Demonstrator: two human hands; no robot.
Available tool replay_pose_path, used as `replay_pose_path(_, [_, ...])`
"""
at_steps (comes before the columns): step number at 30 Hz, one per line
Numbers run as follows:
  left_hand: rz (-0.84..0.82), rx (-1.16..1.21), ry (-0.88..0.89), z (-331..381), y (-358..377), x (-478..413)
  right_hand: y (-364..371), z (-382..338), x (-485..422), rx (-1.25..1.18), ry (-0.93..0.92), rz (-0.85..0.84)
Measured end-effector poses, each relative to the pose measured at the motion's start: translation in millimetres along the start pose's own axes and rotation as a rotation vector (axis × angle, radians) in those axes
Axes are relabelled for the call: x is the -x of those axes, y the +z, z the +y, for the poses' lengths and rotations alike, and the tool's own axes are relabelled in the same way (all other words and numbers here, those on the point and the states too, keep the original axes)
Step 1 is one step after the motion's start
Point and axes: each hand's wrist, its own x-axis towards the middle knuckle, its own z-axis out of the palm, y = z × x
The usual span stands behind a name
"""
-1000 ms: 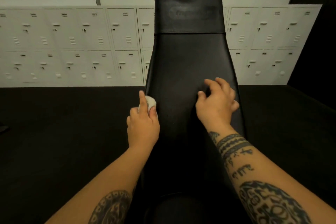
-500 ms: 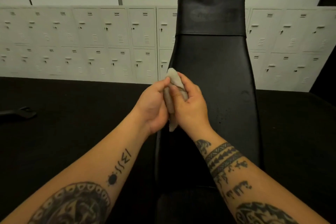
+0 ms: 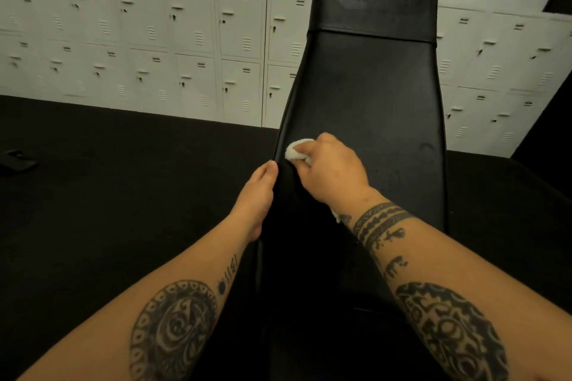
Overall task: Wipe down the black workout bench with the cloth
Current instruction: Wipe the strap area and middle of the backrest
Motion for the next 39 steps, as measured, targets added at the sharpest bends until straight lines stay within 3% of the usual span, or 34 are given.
replay_pose_path(5, [0.023,-0.175,0.109,-5,4,-1,-6,11,27,0.229,-0.112,-0.11])
replay_pose_path(11, [0.08,-0.3,0.21,-14,7,1,-7,2,-6,0.158,0.071,0.088])
replay_pose_path(17, [0.092,-0.314,0.233,-18,6,-4,5,6,34,0.241,-0.115,-0.088])
replay_pose_path(19, [0.098,-0.339,0.226,-18,6,-5,-3,16,38,0.292,-0.084,-0.102])
replay_pose_path(24, [0.1,-0.336,0.247,-19,6,-3,-10,19,11,0.204,0.108,0.091])
replay_pose_path(31, [0.129,-0.341,0.233,-23,4,-5,4,24,49,0.238,-0.084,-0.055])
replay_pose_path(35, [0.116,-0.324,0.216,-22,5,-5,-3,28,44,0.28,0.018,0.011])
replay_pose_path(39, [0.104,-0.307,0.213,-20,5,-6,-2,2,18,0.175,0.136,0.092])
